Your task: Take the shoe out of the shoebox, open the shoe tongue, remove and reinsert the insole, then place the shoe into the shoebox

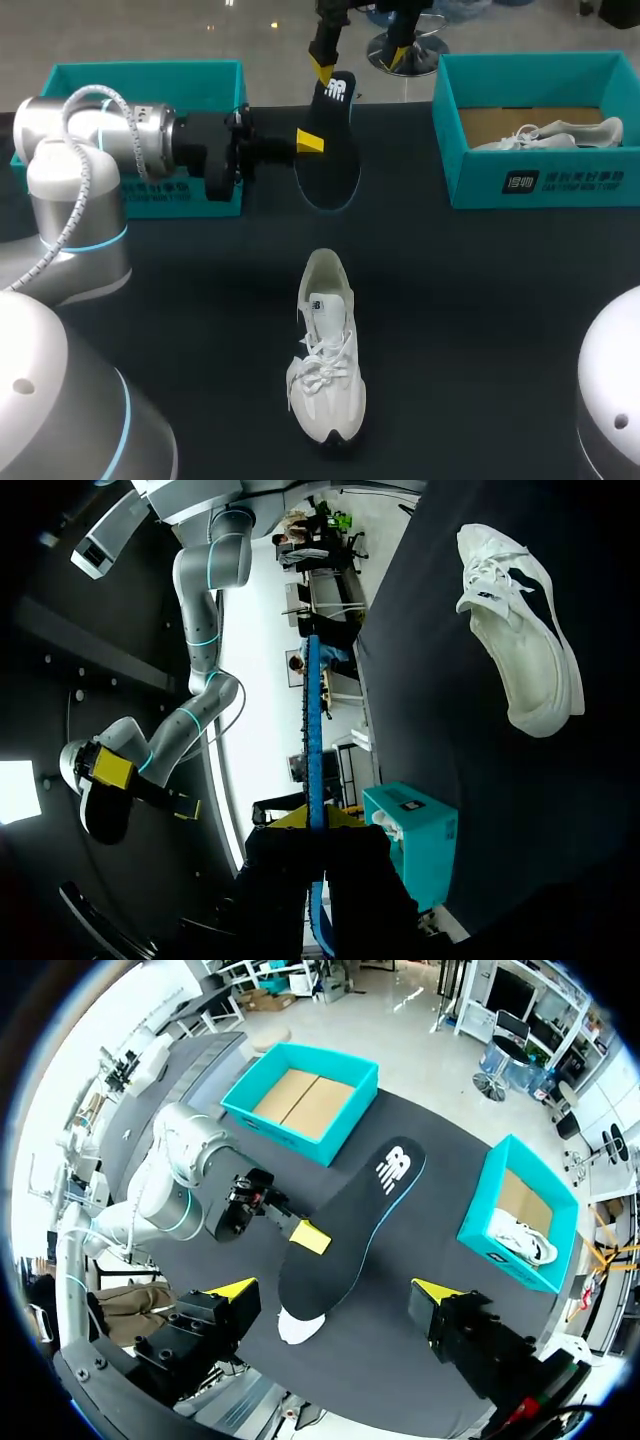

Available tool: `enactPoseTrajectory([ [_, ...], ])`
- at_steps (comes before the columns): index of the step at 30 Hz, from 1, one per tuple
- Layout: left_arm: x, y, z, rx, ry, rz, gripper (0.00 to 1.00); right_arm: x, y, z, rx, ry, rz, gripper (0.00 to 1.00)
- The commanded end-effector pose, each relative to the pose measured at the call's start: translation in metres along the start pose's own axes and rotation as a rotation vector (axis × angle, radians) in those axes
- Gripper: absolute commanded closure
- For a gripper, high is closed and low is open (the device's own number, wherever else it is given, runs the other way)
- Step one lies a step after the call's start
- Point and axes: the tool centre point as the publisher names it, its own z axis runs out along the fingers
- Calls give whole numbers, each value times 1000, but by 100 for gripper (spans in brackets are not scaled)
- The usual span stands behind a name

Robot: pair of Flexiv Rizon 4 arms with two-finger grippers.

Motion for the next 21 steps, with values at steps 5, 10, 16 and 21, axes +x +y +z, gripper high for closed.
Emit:
enactPoseTrajectory([
  [5, 0, 0, 0, 1, 1, 1, 100, 6, 8, -13, 15, -27, 46, 0],
  [10, 0, 0, 0, 1, 1, 1, 100, 6, 8, -13, 15, -27, 46, 0],
  [16, 0, 0, 0, 1, 1, 1, 100, 6, 8, -13, 15, -27, 46, 0],
  [21, 0, 0, 0, 1, 1, 1, 100, 6, 8, -13, 15, -27, 46, 0],
])
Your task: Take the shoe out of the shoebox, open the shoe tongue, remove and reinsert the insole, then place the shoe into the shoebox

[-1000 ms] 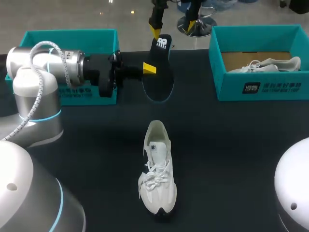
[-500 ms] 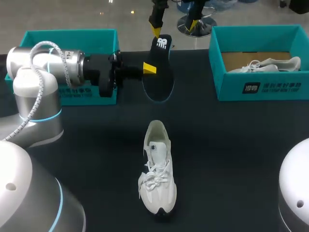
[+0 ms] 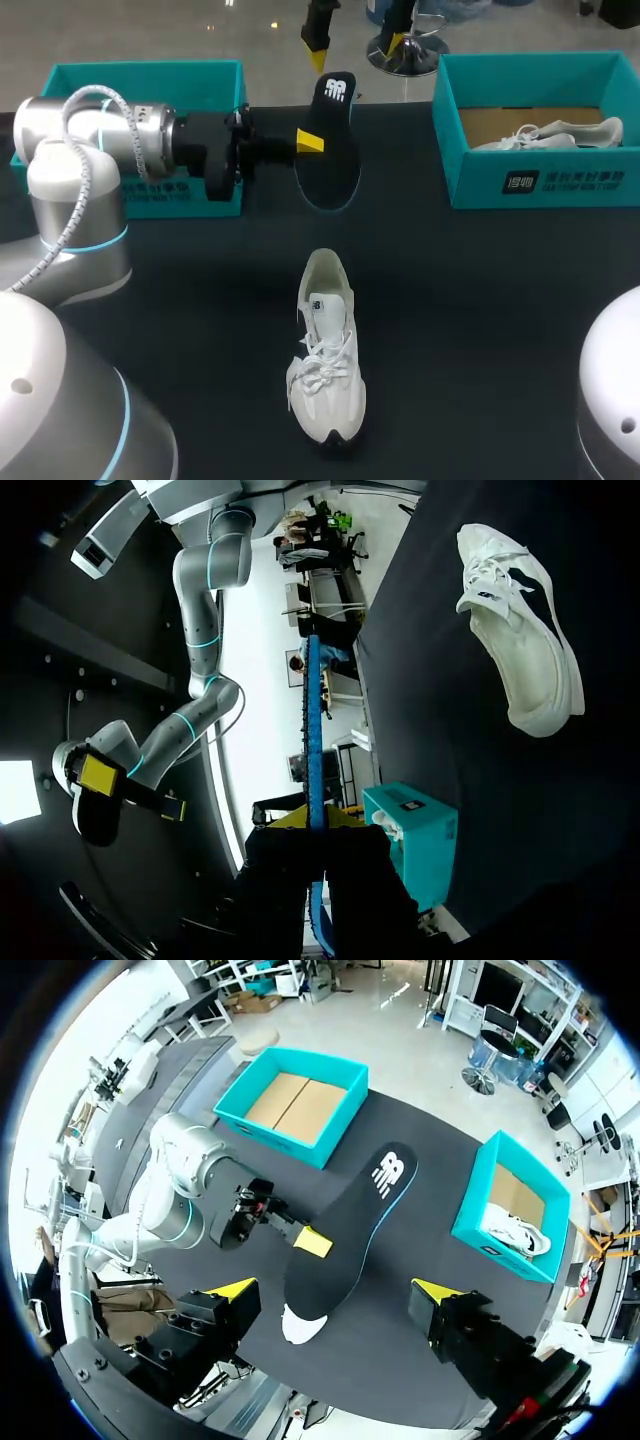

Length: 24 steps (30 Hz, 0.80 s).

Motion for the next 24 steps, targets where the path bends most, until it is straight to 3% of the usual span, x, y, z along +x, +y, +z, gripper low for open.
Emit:
enactPoseTrajectory([
  [1, 0, 0, 0, 0, 1, 1, 100, 0, 0, 0, 1, 0, 2, 0],
  [4, 0, 0, 0, 0, 1, 1, 100, 0, 0, 0, 1, 0, 2, 0],
  [9, -12, -5, -4, -75, -63, -208, 100, 0, 0, 0, 1, 0, 2, 0],
  [11, -20, -17, -5, -123, -84, -352, 100, 0, 0, 0, 1, 0, 2, 0],
  [19, -36, -55, 1, -151, -62, -647, 100, 0, 0, 0, 1, 0, 2, 0],
  [24, -41, -53, -1, -105, -32, -843, 100, 0, 0, 0, 1, 0, 2, 0],
])
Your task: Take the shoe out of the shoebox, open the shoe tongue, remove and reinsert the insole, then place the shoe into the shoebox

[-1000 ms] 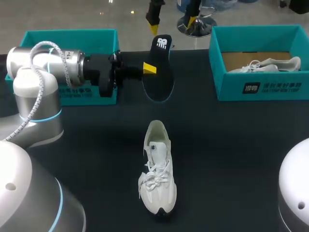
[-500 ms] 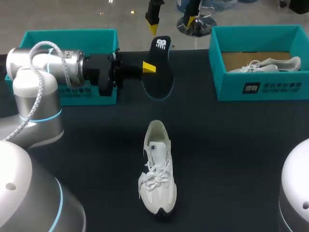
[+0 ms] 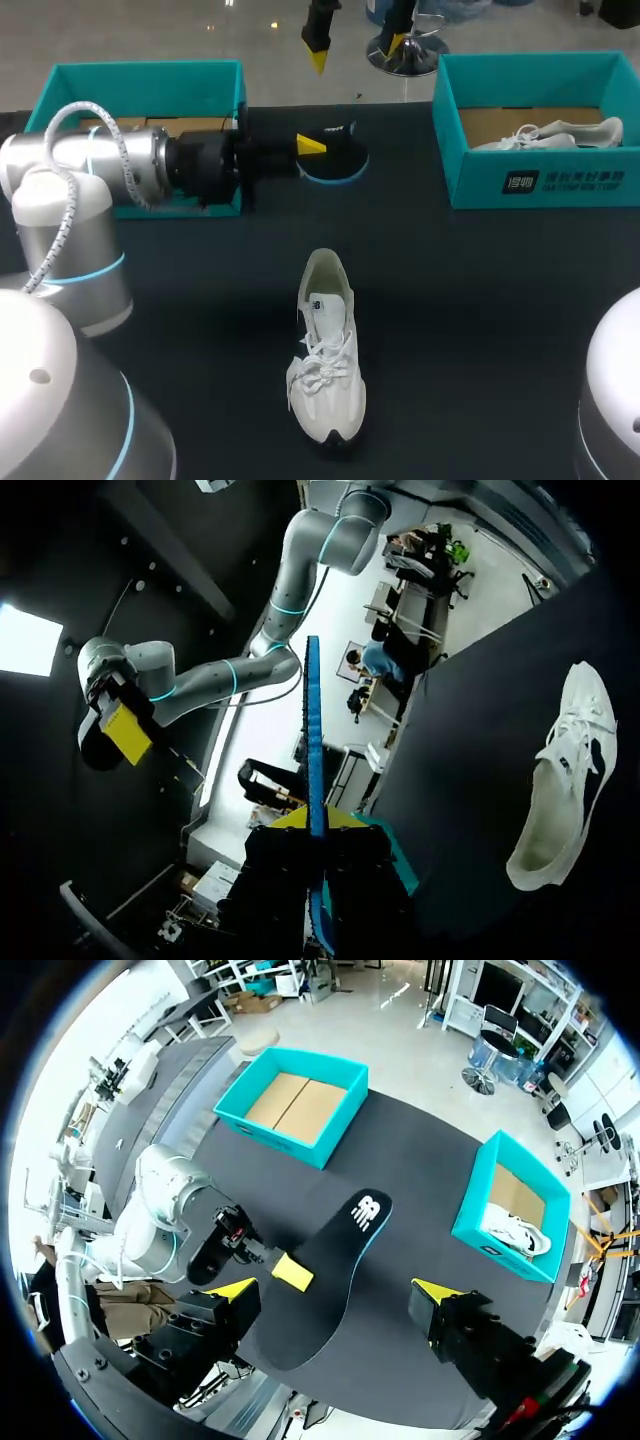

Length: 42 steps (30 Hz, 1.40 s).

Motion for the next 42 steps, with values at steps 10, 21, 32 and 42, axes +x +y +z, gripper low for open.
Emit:
enactPoseTrajectory([
  [10, 5, -13, -19, 0, 105, -548, 100, 0, 1, 0, 2, -2, 1, 0],
  [21, 7, -13, -21, 139, 39, -649, 100, 0, 1, 0, 2, -2, 1, 0],
  [32, 7, -13, -21, 139, 39, -649, 100, 0, 1, 0, 2, -2, 1, 0],
  [42, 23, 3, -16, 67, 60, -1264, 100, 0, 1, 0, 2, -2, 1, 0],
])
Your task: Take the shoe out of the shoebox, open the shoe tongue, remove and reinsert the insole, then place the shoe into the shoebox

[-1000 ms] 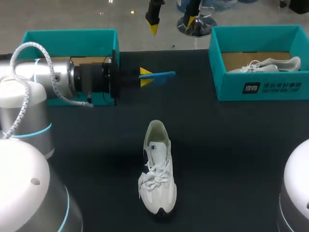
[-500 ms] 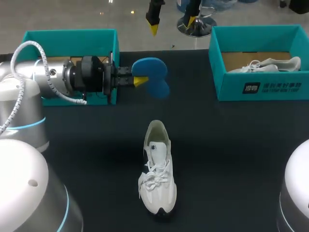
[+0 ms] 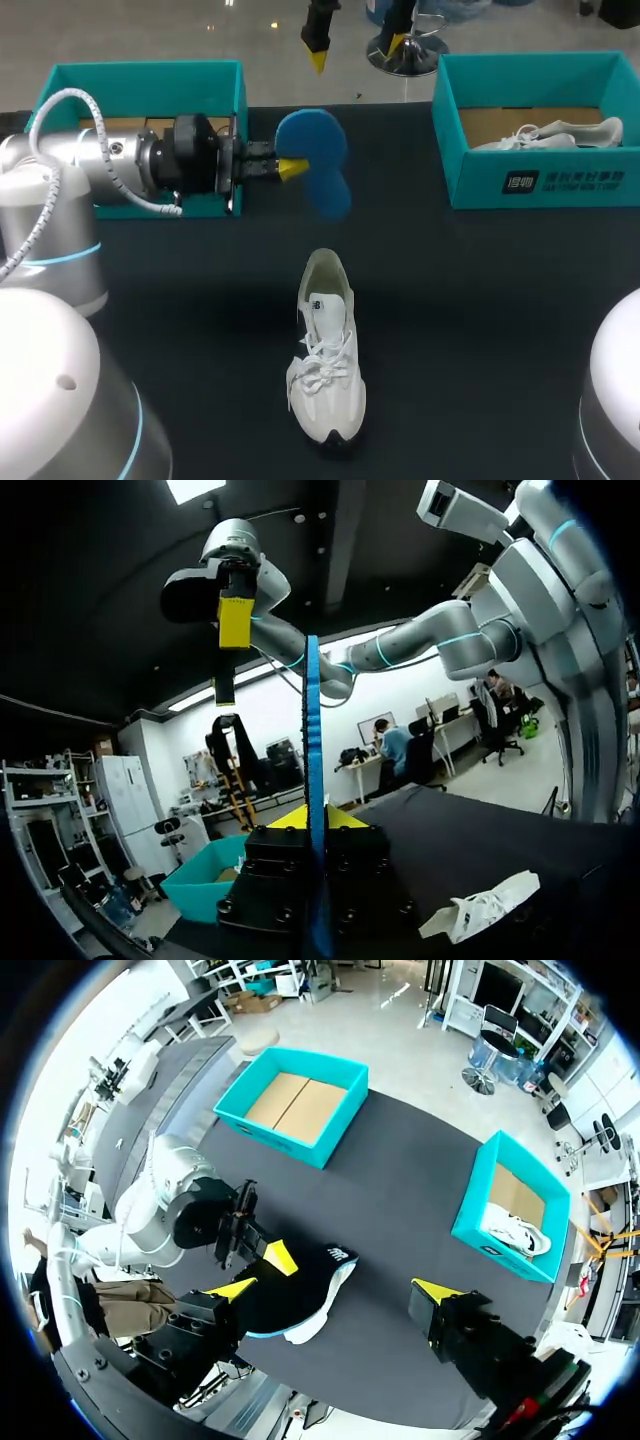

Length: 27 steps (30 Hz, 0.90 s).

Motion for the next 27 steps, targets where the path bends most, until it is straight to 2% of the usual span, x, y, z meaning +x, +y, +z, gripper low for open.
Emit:
enactPoseTrajectory([
  [1, 3, 8, 5, -12, -10, -463, 100, 0, 1, 0, 2, -1, 1, 0],
  [2, 4, 9, 5, -22, -1, -552, 100, 0, 1, 0, 2, -1, 1, 0],
  [3, 6, 9, 6, 28, 43, -617, 100, 0, 1, 0, 2, -1, 1, 0],
  [4, 6, 8, 6, 60, 40, -671, 100, 0, 1, 0, 2, -1, 1, 0],
  [5, 5, 9, 6, 40, 44, -737, 100, 0, 1, 0, 2, -1, 1, 0],
  [6, 4, 11, 6, 76, 68, -797, 100, 0, 1, 0, 2, -1, 1, 0],
  [8, 0, 12, 7, 53, 55, -863, 100, 0, 1, 0, 2, -1, 1, 0],
  [9, 0, 13, 7, 75, 71, -898, 100, 0, 1, 0, 2, -1, 1, 0],
  [12, -6, 12, 6, 97, 54, -962, 100, 0, 1, 0, 2, -1, 1, 0],
  [13, -8, 11, 6, 130, 63, -1003, 100, 0, 1, 0, 2, -1, 1, 0],
  [15, -11, 11, 6, 117, 51, -1033, 100, 0, 1, 0, 2, -1, 1, 0],
  [16, -14, 11, 7, 145, 50, -1071, 100, 0, 1, 0, 2, -1, 1, 0],
  [21, -23, 14, 10, 124, 25, -1199, 100, 0, 1, 0, 2, -1, 1, 0],
  [27, -32, 16, 9, 153, 49, -1305, 100, 0, 1, 0, 2, -1, 1, 0],
])
